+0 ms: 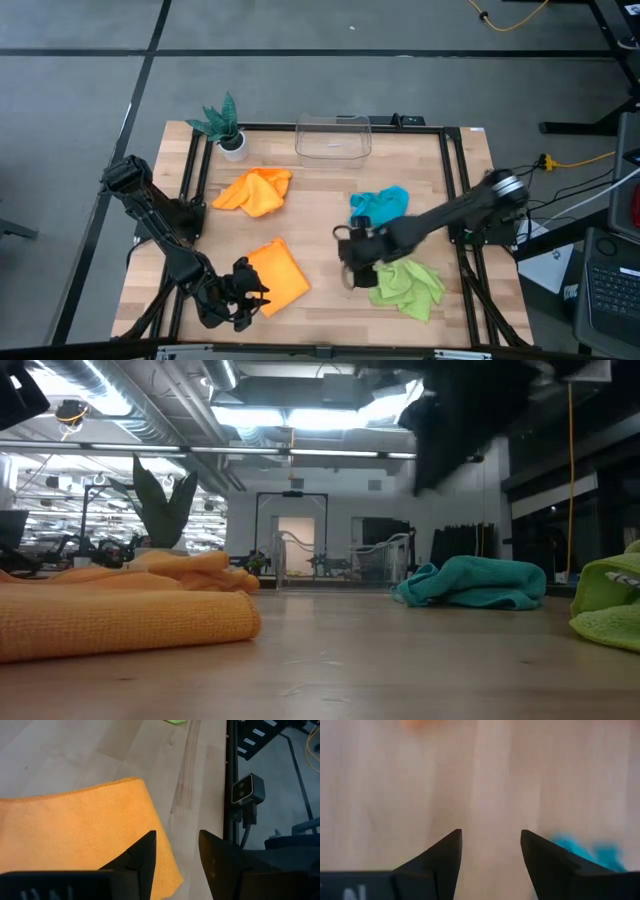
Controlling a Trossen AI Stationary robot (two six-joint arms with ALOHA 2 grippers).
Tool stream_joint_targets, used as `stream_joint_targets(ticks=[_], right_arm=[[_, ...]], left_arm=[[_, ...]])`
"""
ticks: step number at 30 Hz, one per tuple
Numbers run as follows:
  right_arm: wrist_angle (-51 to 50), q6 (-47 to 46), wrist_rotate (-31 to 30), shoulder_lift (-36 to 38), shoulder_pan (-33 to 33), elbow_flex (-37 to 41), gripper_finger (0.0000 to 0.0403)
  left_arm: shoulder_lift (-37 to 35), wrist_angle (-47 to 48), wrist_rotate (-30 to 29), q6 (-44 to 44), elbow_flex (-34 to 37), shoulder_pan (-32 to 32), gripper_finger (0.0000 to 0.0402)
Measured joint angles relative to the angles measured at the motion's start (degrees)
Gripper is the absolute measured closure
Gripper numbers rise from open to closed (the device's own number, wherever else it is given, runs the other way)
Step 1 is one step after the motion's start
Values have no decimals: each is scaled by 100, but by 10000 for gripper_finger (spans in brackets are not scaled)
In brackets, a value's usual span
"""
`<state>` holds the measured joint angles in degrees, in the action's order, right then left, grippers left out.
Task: Fold microfiber towels
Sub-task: Fold the bottom orange microfiber towel
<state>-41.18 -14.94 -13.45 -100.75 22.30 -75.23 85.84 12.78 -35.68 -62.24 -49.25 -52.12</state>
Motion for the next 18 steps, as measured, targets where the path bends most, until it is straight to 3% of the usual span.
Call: stream_joint_targets(ticks=[4, 6, 8, 13, 18], right_arm=[[3887, -719, 445, 780, 26, 1952, 197], [5741, -744, 574, 879, 76, 2652, 197], [6973, -729, 598, 752, 125, 3089, 197], [7405, -487, 633, 141, 244, 2842, 197], [6319, 251, 1174, -697, 232, 1584, 197]], left_arm=[[0, 0, 81, -2, 0, 0, 262], [0, 0, 204, -4, 0, 2, 262], [-1, -7, 369, -2, 0, 1, 262], [0, -233, 970, 275, 0, -63, 262], [22, -827, 785, 1447, -4, -246, 262]])
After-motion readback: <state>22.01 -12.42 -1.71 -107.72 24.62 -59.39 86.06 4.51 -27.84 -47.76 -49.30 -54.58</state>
